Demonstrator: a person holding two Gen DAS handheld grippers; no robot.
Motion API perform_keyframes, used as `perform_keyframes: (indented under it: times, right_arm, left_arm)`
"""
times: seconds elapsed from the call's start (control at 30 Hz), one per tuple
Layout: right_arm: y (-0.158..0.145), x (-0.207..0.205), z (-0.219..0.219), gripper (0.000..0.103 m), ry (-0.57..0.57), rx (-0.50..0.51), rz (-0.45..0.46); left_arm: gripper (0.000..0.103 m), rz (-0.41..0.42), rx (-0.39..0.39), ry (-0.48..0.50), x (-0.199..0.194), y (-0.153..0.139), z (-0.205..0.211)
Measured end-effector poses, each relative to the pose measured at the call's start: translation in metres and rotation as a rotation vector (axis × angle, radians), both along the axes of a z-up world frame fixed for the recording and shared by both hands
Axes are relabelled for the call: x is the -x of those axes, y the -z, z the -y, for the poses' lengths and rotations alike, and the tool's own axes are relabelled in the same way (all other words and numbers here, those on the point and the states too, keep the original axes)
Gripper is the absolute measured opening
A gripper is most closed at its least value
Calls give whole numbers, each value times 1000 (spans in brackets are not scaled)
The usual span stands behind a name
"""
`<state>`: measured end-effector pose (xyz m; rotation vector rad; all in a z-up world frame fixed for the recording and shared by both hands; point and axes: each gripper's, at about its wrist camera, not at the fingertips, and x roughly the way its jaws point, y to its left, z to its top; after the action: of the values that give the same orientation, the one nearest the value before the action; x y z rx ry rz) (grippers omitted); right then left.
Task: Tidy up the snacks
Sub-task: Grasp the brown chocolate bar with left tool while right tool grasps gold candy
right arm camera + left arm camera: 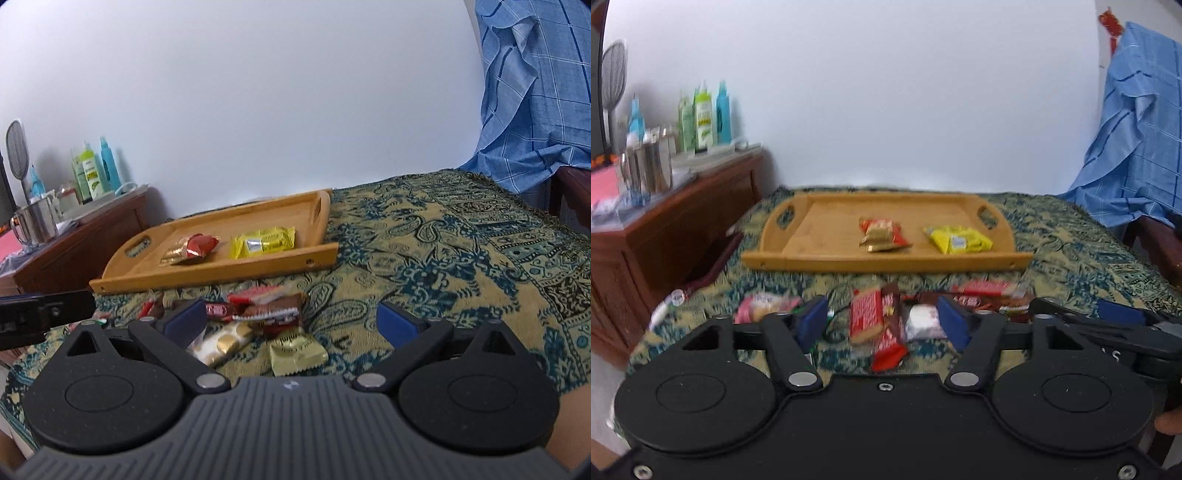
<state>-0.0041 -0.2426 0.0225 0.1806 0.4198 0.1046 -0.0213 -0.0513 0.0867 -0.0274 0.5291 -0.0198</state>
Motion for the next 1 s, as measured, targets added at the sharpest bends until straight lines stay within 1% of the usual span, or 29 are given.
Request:
perform_keyframes:
  times: [0.03,0.1,0.13,0.17,0.2,0.23,0.27,0.3,0.4,0.47,0.63,0.73,0.87,0.9,1.0]
  right_arm:
    - [1,0,-2,100,-1,9,-7]
    - [2,-1,-4,89,6,24,-24]
    - [3,-2,-5,85,1,26,-33]
    - [4,-3,-5,80,-4,27,-41]
    - [5,-5,-6,74,-8,27,-49]
    - [7,-6,-7,71,-10,31,-59]
    - [8,-8,-8,65,-10,39,-68]
    - [9,-10,-10,61,-8,53,-78]
    - [13,-14,-14,60,5,92,-100]
    - [14,-17,-15,60,4,101,-106]
    - [15,-27,-19,60,-3,108,-115]
    - [16,-33,-21,60,-12,101,-118]
    - [17,-41,-26,60,-20,106,-120]
    - [17,-42,-26,60,-19,104,-123]
    - [18,-42,-26,57,-16,92,-126]
  left_arm:
    - [51,-16,15,-4,-3,3,-2]
    - [41,-48,42,-10,-10,10,-7]
    - [38,-61,52,-13,-13,13,-9]
    - [36,-74,60,-14,-17,17,-10]
    - [33,-88,62,-16,-21,21,-11]
    - [31,-97,63,-19,-25,24,-11]
    - [28,-108,63,-21,-28,29,-11]
    - [27,-124,64,-27,-33,33,-11]
    - [27,-151,85,-43,-43,44,-13]
    - [27,-149,100,-42,-47,46,-13]
    - [27,-146,105,-42,-60,50,-10]
    - [30,-136,144,-55,-66,52,-14]
    - [37,-157,169,-74,-77,56,-19]
    - [37,-162,171,-74,-77,56,-20]
    - [27,-153,171,-61,-70,54,-19]
